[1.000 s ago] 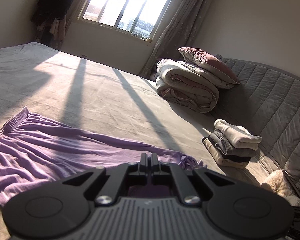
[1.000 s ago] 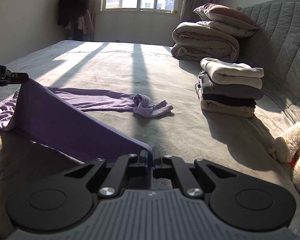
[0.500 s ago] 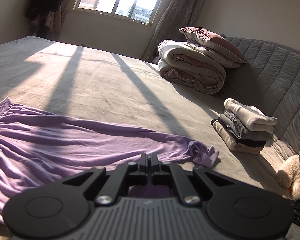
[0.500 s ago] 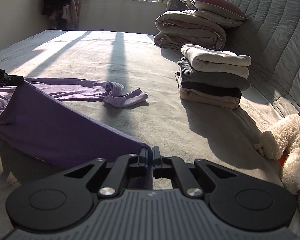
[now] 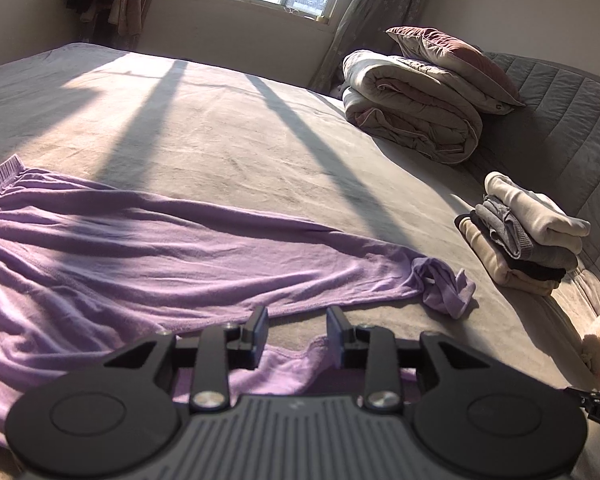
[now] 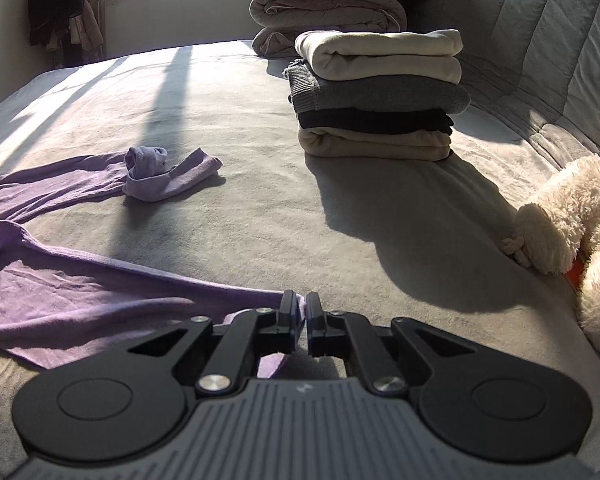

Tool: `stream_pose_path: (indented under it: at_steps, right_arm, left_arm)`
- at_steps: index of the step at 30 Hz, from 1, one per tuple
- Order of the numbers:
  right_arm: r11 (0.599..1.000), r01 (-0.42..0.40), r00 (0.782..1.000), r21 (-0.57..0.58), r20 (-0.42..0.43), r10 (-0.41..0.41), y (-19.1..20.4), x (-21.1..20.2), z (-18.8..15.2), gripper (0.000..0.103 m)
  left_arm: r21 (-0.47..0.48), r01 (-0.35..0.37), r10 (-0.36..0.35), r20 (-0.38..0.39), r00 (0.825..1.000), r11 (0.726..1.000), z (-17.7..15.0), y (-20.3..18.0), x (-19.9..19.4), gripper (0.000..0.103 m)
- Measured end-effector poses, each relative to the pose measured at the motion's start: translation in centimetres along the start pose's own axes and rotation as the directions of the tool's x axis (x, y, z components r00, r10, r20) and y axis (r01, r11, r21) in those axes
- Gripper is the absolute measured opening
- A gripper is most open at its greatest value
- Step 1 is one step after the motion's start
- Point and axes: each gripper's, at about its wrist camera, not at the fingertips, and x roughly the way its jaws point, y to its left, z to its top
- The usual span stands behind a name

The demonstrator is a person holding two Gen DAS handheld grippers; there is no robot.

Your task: Fold clothes

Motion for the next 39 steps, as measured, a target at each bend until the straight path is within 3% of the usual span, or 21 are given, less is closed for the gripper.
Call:
stream_pose_path:
  at_steps: [5,8,12,17,21,24,32,39]
  right_arm:
    - [0.996,0.028,1.0,0.083,-0.008,-0.027,-2.9,0.1,0.0,0.015]
    - [0.991,-0.014,1.0,0.134,-0.026,0.017,-3.8,-0.1,-0.2,0.015]
    - [0.992,-0.051,0.998,0.115,-0.034,0.055,-3.1,-0.8,-0.5,0.015]
    - [0.995,-0.089,0.995,0.042,-0.044,0.09,-1.2,-1.4,-1.0,0.015]
    - [0.989,-0.148,0.988,-0.029,-0.04,0.147,0.9,-2.5,-1.0,0.02]
    - [0.978,-0.184,0.983,-0.093,-0.028,0.182,2.9,-3.3,-1.0,0.045]
    - [0.908,-0.319,0.947,-0.272,-0.058,0.315,10.5,-4.6,-1.7,0.045]
    - [0.847,-0.398,0.916,-0.352,-0.107,0.386,16.9,-4.3,-2.1,0.045]
  left_arm:
    - [0.025,0.014,-0.013,-0.008,1.0,1.0,-0.2,-0.5,-0.8,0.041]
    - [0.056,0.019,-0.019,-0.011,1.0,0.998,-0.4,-0.9,-1.5,0.042]
    - [0.09,-0.001,0.001,0.0,1.0,0.996,-0.5,-0.6,-2.7,0.048]
    - [0.071,-0.04,0.041,-0.006,0.999,0.997,-0.6,1.2,-4.3,0.049]
    - [0.04,-0.089,0.089,-0.014,0.996,0.995,-0.8,3.6,-5.5,0.049]
    - [0.01,-0.127,0.127,-0.022,0.992,0.992,-1.0,5.7,-6.4,0.049]
    - [-0.074,-0.204,0.204,-0.005,0.979,0.976,-1.7,11.4,-9.4,0.049]
    - [-0.147,-0.253,0.257,0.008,0.966,0.956,-2.3,15.9,-12.0,0.049]
